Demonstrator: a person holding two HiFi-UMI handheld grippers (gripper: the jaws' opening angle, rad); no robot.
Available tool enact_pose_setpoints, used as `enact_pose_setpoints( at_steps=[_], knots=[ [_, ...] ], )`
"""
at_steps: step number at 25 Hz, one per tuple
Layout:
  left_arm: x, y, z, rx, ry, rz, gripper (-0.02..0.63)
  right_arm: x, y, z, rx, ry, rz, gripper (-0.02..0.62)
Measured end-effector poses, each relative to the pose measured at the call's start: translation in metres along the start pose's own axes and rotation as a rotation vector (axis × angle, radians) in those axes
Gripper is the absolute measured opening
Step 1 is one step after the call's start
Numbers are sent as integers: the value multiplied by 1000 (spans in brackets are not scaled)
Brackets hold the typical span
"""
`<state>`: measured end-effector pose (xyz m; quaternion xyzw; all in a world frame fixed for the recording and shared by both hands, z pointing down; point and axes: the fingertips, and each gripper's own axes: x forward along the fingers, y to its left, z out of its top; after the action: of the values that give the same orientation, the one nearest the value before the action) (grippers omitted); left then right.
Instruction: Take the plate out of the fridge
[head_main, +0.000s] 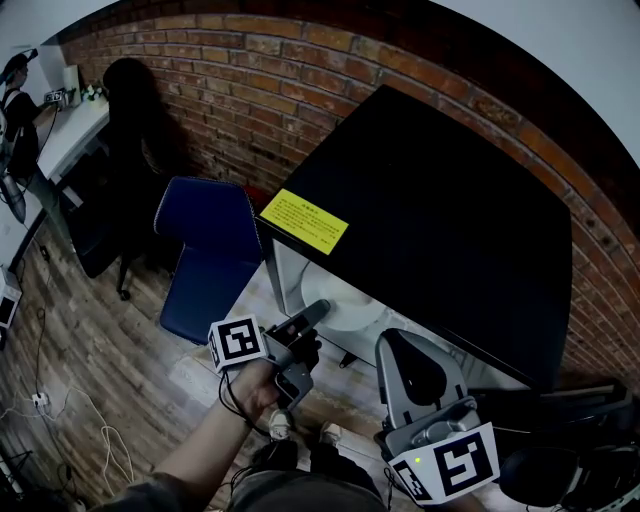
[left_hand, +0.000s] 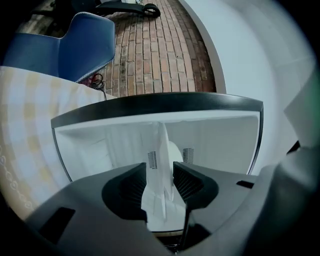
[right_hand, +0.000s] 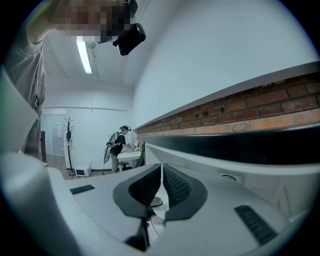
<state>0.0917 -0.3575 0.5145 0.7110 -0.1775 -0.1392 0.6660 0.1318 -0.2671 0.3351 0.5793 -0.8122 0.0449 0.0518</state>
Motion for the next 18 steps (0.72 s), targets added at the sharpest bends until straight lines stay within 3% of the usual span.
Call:
enact_pose_setpoints(
  at_steps=[2, 5, 8, 18],
  knots=[
    [4, -4, -2, 7, 8, -15, 174, 0, -1, -1, 1, 2, -3, 32],
    [5, -10, -3, 35, 20, -19, 68, 0, -3, -1, 1, 3, -9, 32],
    [7, -11, -3, 57, 31, 5, 66, -1, -4, -1, 4, 2, -12, 32],
    [5, -7, -3, -6, 34, 35, 48, -3, -6, -3, 6, 2, -13, 32]
  ],
)
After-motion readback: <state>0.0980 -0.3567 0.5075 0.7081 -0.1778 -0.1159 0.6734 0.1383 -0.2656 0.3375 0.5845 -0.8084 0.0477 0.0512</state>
